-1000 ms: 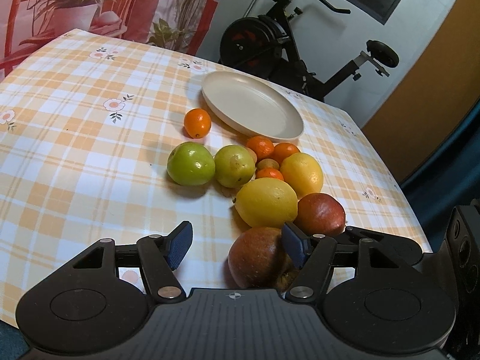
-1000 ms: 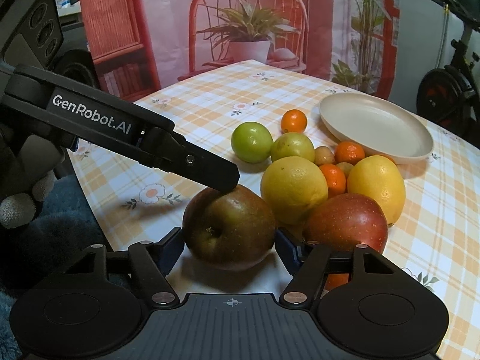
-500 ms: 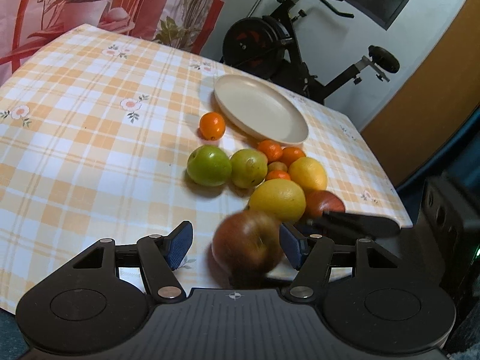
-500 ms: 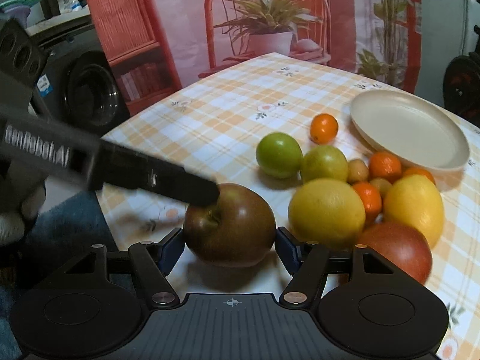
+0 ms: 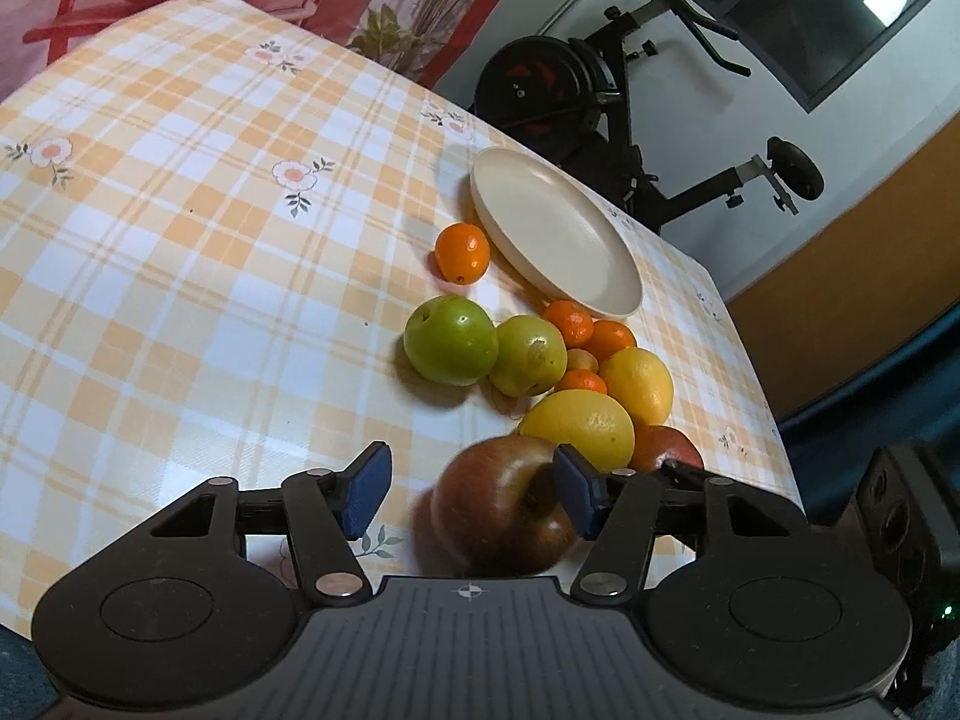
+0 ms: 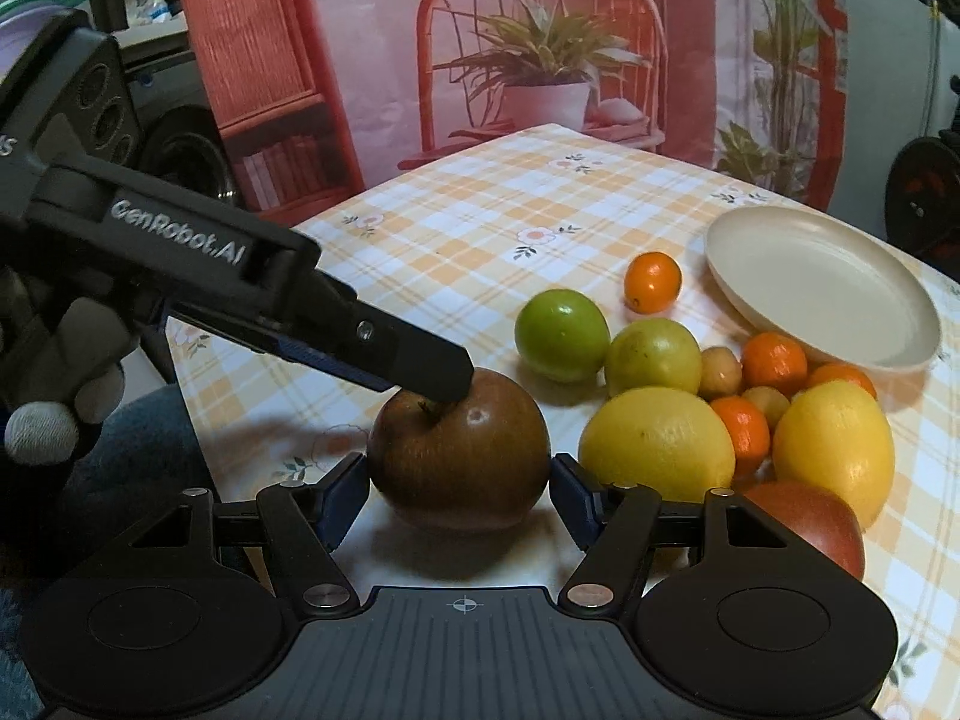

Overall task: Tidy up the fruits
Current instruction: 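Close the left tool fingers around the red apple, then lift the red apple with the left tool and carry it toward the plate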

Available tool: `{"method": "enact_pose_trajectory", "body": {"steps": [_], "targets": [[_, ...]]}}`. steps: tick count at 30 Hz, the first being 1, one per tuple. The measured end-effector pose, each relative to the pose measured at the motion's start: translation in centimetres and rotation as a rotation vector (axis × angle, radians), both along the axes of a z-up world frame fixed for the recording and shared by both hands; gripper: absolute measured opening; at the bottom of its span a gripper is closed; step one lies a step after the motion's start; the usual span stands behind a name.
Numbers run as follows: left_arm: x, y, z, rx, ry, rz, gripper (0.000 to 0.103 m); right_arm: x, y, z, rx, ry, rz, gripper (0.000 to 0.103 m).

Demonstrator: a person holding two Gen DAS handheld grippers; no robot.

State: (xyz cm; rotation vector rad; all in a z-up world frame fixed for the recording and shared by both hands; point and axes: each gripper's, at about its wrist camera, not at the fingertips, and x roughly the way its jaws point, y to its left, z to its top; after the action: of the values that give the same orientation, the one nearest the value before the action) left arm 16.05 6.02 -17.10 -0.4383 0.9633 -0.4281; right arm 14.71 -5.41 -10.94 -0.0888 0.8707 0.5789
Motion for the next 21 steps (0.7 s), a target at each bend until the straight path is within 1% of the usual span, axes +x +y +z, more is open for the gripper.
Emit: {"method": "enact_pose_trajectory", "body": {"steps": [2, 4, 7, 12, 21], "targets": [[0.0, 0.0, -0.2, -0.021, 0.008, -0.012, 0.062, -0.4, -0.2, 0.0, 0.003, -0.007, -0.007, 0.062], [-0.2, -0.3, -0.1, -0.014, 0.002, -0.027, 0.062, -0.7, -0.3, 0.0, 0.0, -0.011, -0.014, 0.062], [-0.4, -0.5, -0.1, -0.014, -0.004, -0.048, 0.059, -0.8, -0.3, 0.0, 0.002, -0.012, -0.018, 0.062], [-0.5, -0.3, -0.1, -0.013, -0.009, -0.054, 0.055, -0.7, -0.4, 0.1, 0.021, 0.006, -0.023, 0.062], [-1.1, -0.4, 0.1, 0.004, -0.015, -0.067, 0.055, -0.4, -0.6, -0.1, 0.053, 0.022, -0.014, 0.062]]}}
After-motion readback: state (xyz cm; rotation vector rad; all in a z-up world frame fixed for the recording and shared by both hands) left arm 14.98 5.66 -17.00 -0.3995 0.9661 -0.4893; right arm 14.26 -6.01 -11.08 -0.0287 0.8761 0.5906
